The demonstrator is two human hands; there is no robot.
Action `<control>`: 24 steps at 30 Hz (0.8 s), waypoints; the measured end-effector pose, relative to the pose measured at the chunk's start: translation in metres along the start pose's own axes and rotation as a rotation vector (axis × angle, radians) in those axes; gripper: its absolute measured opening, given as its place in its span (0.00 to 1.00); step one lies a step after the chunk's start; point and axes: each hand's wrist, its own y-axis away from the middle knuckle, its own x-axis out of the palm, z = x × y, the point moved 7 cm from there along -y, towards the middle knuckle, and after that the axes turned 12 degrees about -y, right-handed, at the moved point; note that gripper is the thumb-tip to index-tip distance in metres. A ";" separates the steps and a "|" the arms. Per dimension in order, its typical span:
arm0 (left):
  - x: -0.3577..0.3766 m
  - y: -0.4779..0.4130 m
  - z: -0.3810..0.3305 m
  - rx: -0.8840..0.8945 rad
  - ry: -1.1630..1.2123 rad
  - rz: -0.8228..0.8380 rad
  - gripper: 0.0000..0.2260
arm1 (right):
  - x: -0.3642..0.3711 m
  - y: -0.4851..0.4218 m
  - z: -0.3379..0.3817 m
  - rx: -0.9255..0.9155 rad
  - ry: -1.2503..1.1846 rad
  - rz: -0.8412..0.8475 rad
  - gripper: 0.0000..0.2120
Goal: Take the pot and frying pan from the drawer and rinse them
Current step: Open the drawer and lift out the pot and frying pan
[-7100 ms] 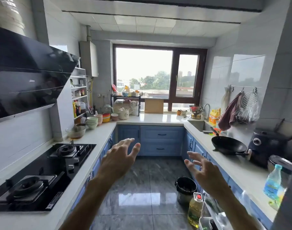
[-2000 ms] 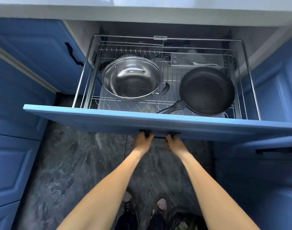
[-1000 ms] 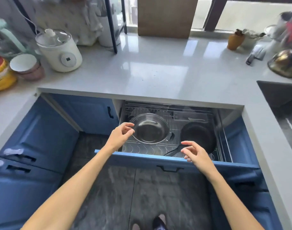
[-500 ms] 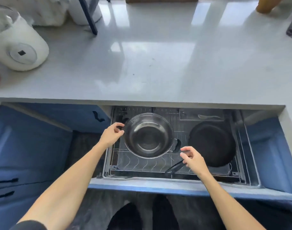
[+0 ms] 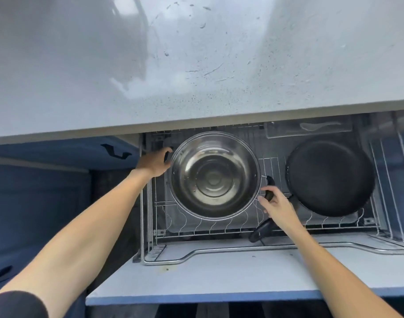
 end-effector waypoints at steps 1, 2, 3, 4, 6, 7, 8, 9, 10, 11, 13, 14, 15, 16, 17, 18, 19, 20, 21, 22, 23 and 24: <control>-0.002 -0.003 -0.001 -0.012 0.011 0.008 0.18 | 0.000 -0.003 0.001 -0.004 0.006 -0.017 0.09; -0.004 -0.006 -0.002 -0.017 0.036 0.004 0.17 | -0.002 -0.005 0.001 -0.009 0.007 -0.037 0.10; -0.006 -0.008 -0.003 -0.010 0.064 -0.006 0.15 | -0.005 -0.007 0.001 -0.011 0.002 -0.058 0.11; -0.008 -0.010 -0.005 0.011 0.092 -0.016 0.13 | -0.011 -0.009 -0.001 -0.012 -0.005 -0.084 0.13; -0.009 -0.009 -0.010 0.077 0.117 -0.018 0.10 | -0.024 -0.007 -0.003 -0.027 -0.019 -0.117 0.14; -0.009 -0.005 -0.012 0.109 0.106 0.001 0.09 | -0.030 -0.006 -0.003 -0.038 -0.035 -0.113 0.14; -0.008 0.001 -0.014 0.142 0.089 0.030 0.08 | -0.036 -0.003 -0.002 -0.045 -0.062 -0.106 0.13; -0.008 0.009 -0.015 0.162 0.089 0.060 0.09 | -0.041 0.000 -0.001 -0.045 -0.093 -0.095 0.12; -0.008 0.016 -0.014 0.172 0.117 0.070 0.10 | -0.047 0.003 0.000 -0.042 -0.126 -0.082 0.12; -0.011 0.026 -0.015 0.173 0.169 0.057 0.11 | -0.051 0.008 0.002 -0.039 -0.151 -0.069 0.11; -0.020 0.046 -0.016 0.161 0.306 -0.004 0.13 | -0.061 0.020 0.010 -0.051 -0.181 -0.043 0.11; -0.026 0.059 -0.018 0.158 0.360 -0.047 0.14 | -0.066 0.029 0.015 -0.061 -0.193 -0.031 0.11; -0.034 0.074 -0.020 0.160 0.398 -0.092 0.14 | -0.072 0.039 0.021 -0.072 -0.202 -0.022 0.11; -0.043 0.091 -0.022 0.171 0.434 -0.143 0.14 | -0.078 0.051 0.027 -0.087 -0.205 -0.014 0.10; -0.052 0.109 -0.023 0.181 0.467 -0.185 0.13 | -0.084 0.064 0.034 -0.103 -0.208 -0.008 0.09; -0.061 0.128 -0.025 0.190 0.507 -0.218 0.12 | -0.091 0.078 0.041 -0.114 -0.214 -0.005 0.08; -0.071 0.147 -0.026 0.195 0.544 -0.237 0.12 | -0.098 0.092 0.048 -0.120 -0.222 -0.001 0.08; -0.079 0.166 -0.026 0.202 0.584 -0.251 0.12 | -0.103 0.108 0.055 -0.127 -0.228 0.009 0.10; -0.088 0.184 -0.027 0.217 0.616 -0.264 0.12 | -0.108 0.124 0.063 -0.138 -0.229 0.023 0.12; -0.097 0.202 -0.027 0.232 0.652 -0.274 0.12 | -0.113 0.140 0.071 -0.151 -0.228 0.040 0.14; -0.106 0.218 -0.027 0.244 0.684 -0.281 0.12 | -0.117 0.156 0.080 -0.171 -0.230 0.056 0.15; -0.117 0.234 -0.027 0.256 0.712 -0.290 0.11 | -0.121 0.172 0.091 -0.196 -0.237 0.073 0.15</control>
